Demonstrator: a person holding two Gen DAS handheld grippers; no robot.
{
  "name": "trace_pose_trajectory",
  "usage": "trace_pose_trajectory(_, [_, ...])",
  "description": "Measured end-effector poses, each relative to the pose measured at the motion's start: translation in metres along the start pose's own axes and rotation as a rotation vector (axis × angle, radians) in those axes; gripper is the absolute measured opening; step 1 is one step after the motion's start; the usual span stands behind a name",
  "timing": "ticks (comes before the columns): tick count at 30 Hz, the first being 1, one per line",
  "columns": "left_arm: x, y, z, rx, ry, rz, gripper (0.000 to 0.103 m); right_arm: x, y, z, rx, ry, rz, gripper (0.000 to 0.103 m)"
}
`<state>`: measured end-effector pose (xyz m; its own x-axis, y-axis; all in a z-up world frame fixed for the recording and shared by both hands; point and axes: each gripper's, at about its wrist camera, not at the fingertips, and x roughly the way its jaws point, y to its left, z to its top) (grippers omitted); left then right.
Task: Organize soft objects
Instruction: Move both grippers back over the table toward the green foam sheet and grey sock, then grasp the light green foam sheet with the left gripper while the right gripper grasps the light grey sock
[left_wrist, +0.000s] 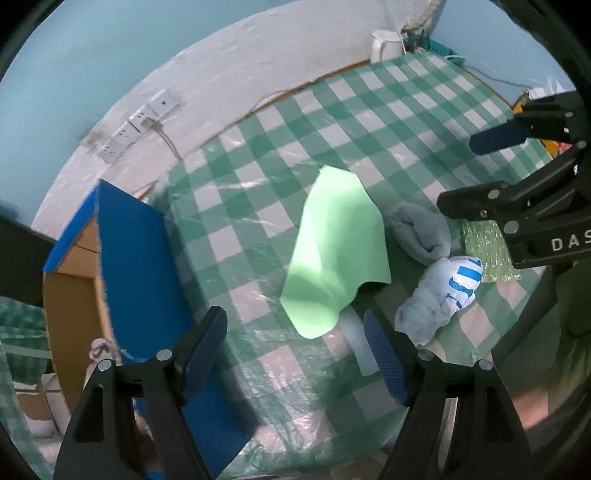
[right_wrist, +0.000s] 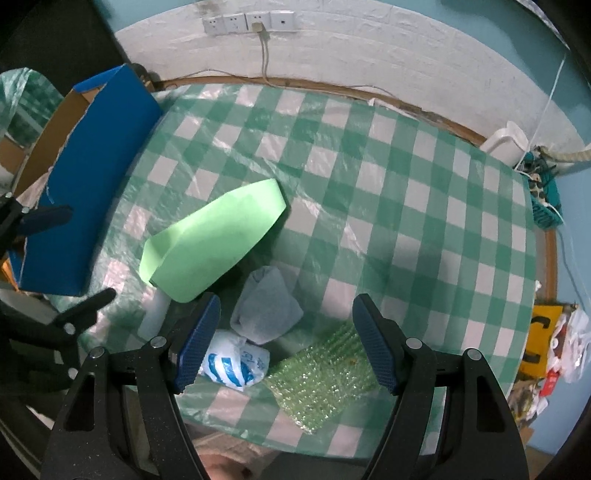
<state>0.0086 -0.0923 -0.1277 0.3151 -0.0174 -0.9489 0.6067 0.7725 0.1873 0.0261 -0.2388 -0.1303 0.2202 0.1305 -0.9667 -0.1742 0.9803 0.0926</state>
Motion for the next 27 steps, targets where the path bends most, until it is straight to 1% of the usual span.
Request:
trace_pose_trajectory(5, [0.018, -0.002, 0.002, -0.019, 0.037, -0.036, 0.078, 0.005, 0.000, 0.001, -0.007, 0.004, 0.004, 0.075])
trace_pose_trajectory(16, [0.040, 0.000, 0.015, -0.035, 0.059, -0.027, 0.078, 0.012, -0.007, 0.004, 0.009, 0.016, 0.008, 0.075])
trace_pose_trajectory(24, [0.038, 0.013, 0.028, -0.089, 0.035, -0.009, 0.078, 0.021, -0.013, 0.003, 0.018, 0.029, 0.014, 0.075])
trace_pose_trajectory(27, [0.041, 0.019, 0.035, -0.115, 0.028, 0.010, 0.078, 0.024, -0.014, 0.003, 0.019, 0.037, 0.017, 0.075])
